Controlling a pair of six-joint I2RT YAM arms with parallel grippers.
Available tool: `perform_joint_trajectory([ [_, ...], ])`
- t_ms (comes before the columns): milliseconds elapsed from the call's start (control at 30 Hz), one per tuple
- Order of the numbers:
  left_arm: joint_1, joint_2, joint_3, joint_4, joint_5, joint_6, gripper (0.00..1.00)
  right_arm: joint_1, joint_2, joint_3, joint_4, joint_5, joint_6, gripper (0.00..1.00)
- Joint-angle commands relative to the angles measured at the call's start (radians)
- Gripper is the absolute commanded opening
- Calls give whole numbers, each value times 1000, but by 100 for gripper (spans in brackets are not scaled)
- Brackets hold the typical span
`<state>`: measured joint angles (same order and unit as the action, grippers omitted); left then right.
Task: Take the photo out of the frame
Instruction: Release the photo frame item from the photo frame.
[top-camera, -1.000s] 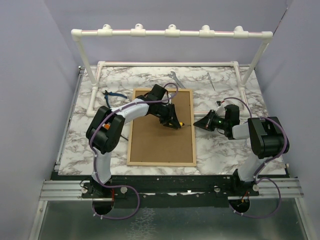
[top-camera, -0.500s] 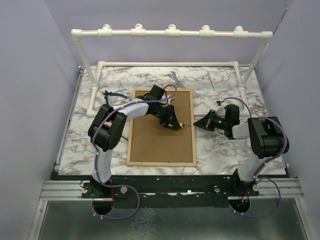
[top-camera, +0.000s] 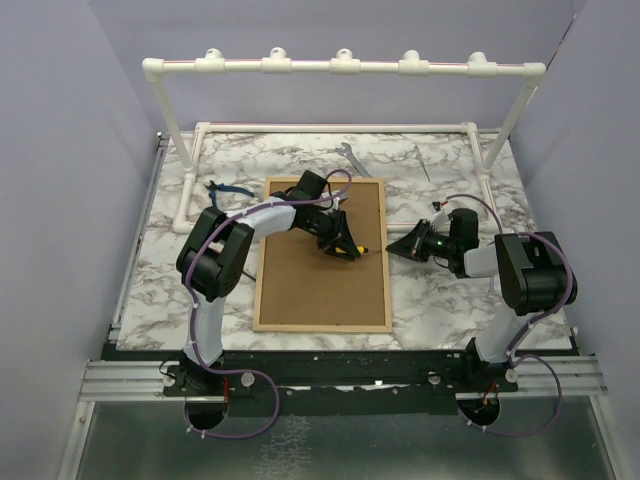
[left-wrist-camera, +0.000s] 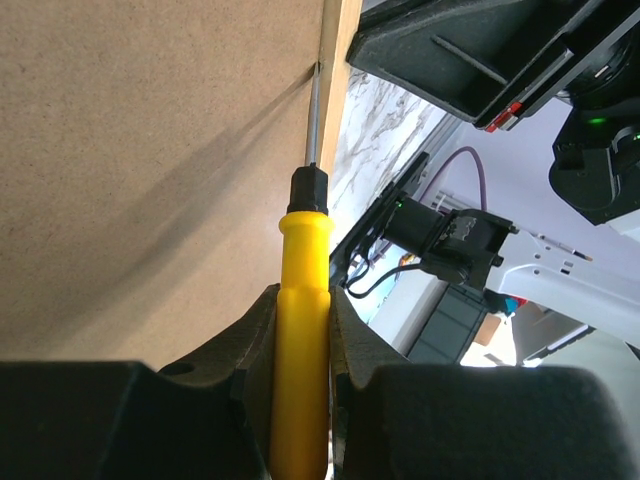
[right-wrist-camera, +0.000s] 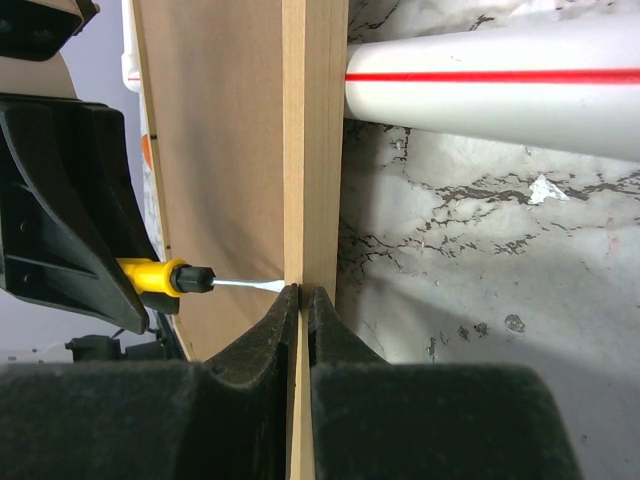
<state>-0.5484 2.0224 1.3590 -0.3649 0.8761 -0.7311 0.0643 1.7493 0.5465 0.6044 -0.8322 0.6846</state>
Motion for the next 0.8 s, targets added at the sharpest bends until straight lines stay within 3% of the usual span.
perform_joint_trajectory([
  [0,-23,47,-4,-45,-23,12,0,9,27,18,-13,-19,7,7],
  [767,-135,29,167,-41,-105,-138,0,25,-16,-37,22,-14,28,7],
])
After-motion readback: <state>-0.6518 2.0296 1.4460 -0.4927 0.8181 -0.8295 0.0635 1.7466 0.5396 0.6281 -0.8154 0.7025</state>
